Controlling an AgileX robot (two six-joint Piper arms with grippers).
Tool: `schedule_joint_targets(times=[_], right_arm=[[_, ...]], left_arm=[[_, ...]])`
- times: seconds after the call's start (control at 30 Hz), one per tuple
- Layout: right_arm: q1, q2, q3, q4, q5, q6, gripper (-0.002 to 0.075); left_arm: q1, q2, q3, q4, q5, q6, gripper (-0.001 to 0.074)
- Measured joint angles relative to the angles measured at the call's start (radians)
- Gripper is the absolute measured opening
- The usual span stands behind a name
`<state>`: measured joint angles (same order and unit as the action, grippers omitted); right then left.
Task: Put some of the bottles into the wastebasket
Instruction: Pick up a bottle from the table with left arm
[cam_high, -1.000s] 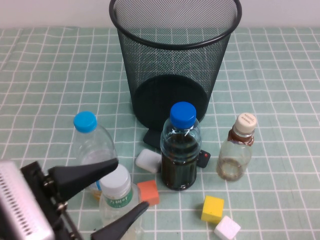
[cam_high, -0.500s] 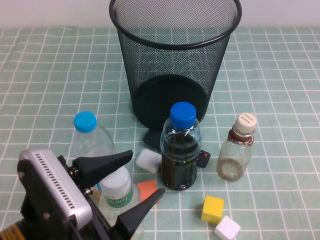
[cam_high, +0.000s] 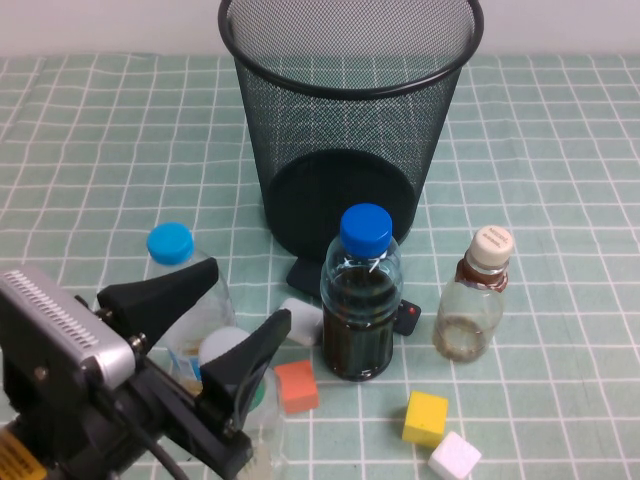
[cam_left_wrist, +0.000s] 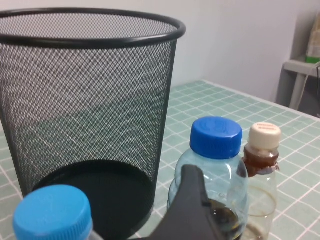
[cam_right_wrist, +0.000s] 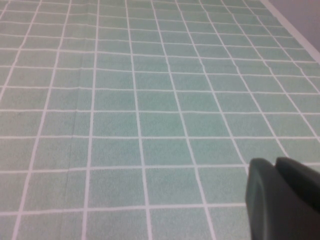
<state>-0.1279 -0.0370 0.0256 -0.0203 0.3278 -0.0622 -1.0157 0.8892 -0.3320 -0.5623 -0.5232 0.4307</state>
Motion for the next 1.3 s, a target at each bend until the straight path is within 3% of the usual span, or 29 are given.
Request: schedule_joint_targets(times=[0.53, 0.63, 0.7, 0.73, 0.97, 1.3], right_arm=[[0.0, 0.0, 0.0, 0.0, 0.0, -0.002, -0.0007], [0.0, 0.0, 0.0, 0.0, 0.0, 0.0, -0.0007], [0.0, 0.0, 0.0, 0.0, 0.0, 0.0, -0.0007], [0.0, 0.0, 0.0, 0.0, 0.0, 0.0, -0.0007], [0.0, 0.0, 0.0, 0.0, 0.0, 0.0, -0.0007], [0.0, 0.0, 0.0, 0.0, 0.0, -0.002, -0.0007]], left_arm=[[0.0, 0.168, 0.0, -0.067, 0.049, 0.009, 0.0501], [0.0, 0.172, 0.0, -0.075, 0.075, 0.009, 0.0442], [0.0, 0.172, 0.0, -0.075, 0.098, 0.009, 0.0321], [0.0, 0.172, -0.002, -0.073, 0.112, 0.009, 0.033], [0.0, 0.133, -0.147, -0.071, 0.431, 0.009, 0.0327], [0.026, 0.146, -0.646, -0.015, 0.971, 0.009, 0.0327]])
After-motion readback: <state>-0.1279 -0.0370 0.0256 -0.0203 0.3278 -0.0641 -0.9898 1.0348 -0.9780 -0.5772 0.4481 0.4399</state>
